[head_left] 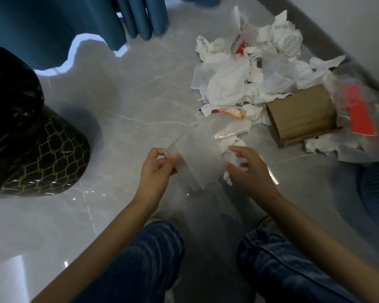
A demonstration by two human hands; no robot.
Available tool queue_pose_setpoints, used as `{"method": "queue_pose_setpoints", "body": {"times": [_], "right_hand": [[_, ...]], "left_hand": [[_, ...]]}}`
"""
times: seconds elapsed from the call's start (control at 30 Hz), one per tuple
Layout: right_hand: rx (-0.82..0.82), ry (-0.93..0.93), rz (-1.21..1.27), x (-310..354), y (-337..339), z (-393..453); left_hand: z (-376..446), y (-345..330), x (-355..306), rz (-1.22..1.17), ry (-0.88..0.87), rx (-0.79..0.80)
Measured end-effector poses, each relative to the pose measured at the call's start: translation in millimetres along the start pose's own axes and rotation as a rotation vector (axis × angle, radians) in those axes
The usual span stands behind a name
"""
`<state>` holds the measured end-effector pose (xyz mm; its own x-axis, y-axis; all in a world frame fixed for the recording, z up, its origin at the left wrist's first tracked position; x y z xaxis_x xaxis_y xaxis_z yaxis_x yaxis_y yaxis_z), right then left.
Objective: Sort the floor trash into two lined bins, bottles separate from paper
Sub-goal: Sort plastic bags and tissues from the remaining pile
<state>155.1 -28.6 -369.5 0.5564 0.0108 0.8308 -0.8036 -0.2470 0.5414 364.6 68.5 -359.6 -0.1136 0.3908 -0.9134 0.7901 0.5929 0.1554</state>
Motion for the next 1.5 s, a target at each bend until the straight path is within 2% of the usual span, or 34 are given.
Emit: {"method": "queue_pose_setpoints", "body": {"times": [0.13, 0.23, 0.3, 0.4, 0.47, 0.53, 0.63, 0.7, 0.83, 0.97, 1.03, 1.13, 1.3, 1.4, 1.5], "right_hand": [[0.174, 0.055, -0.109, 6.6, -29.8, 11.7], [0.172, 0.046, -0.099, 10.2, -37.4, 6.7], [0.142, 0.015, -0.054, 10.5, -38.4, -0.1], [0.142, -0.1, 0.098, 9.3, -42.8, -8.5], [0.172, -0.14, 0.159, 12.1, -47.1, -11.9], [0.148, -0.126, 0.155, 15.2, -44.0, -11.0], [-0.02, -0.086, 0.028, 12.0, -22.4, -1.8], [-0.046, -0.074, -0.108, 4.0, -18.0, 4.8], [0.138, 0.001, -0.442, 0.7, -45.1, 7.3], [0.218, 0.122, -0.719, 12.5, -71.8, 3.1], [0.271, 0.141, -0.774, 13.0, -81.2, 1.6], [0.291, 0.13, -0.648, 12.8, -82.5, -0.9], [0.12, -0.12, 0.006, 8.1, -50.7, -10.4], [0.009, -0.198, 0.281, 12.6, -23.9, -16.2], [0.016, -0.259, 0.415, 16.9, -16.3, -15.0]], "left_hand": [[-2.2, -4.6, 13.1, -0.092, 0.099, 0.06], [-9.6, -16.4, 26.7, -0.308, 0.282, 0.127], [-14.1, -23.6, 31.8, -0.345, 0.33, 0.197], [-16.6, -25.1, 35.9, -0.243, 0.313, 0.211], [-12.9, -18.0, 35.8, -0.12, 0.233, 0.155], [-6.9, -3.7, 32.1, -0.097, 0.171, 0.053], [2.2, 26.4, 22.5, -0.197, 0.163, -0.091], [7.7, 44.5, 19.9, -0.244, 0.185, -0.131], [12.3, 65.8, 22.1, -0.345, 0.249, -0.14], [10.0, 71.9, 27.8, -0.398, 0.332, -0.157], [9.3, 72.8, 30.1, -0.372, 0.334, -0.133], [6.8, 74.1, 33.5, -0.314, 0.314, -0.116], [4.3, 67.0, 33.5, -0.221, 0.274, -0.076], [-0.4, 52.5, 32.2, -0.211, 0.282, -0.043], [-5.3, 31.3, 28.3, -0.214, 0.282, 0.002]]}}
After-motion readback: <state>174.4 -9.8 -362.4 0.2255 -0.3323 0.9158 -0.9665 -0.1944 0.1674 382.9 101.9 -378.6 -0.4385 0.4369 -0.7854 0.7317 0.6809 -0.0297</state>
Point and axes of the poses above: each hand's wrist, its own z-axis towards the middle knuckle, its own y-axis out of the back of the hand, x = y × z, the point moved 8 cm from there along z, towards the middle knuckle, and after that the axes turned 7 degrees about -x, right-handed, at the moved point
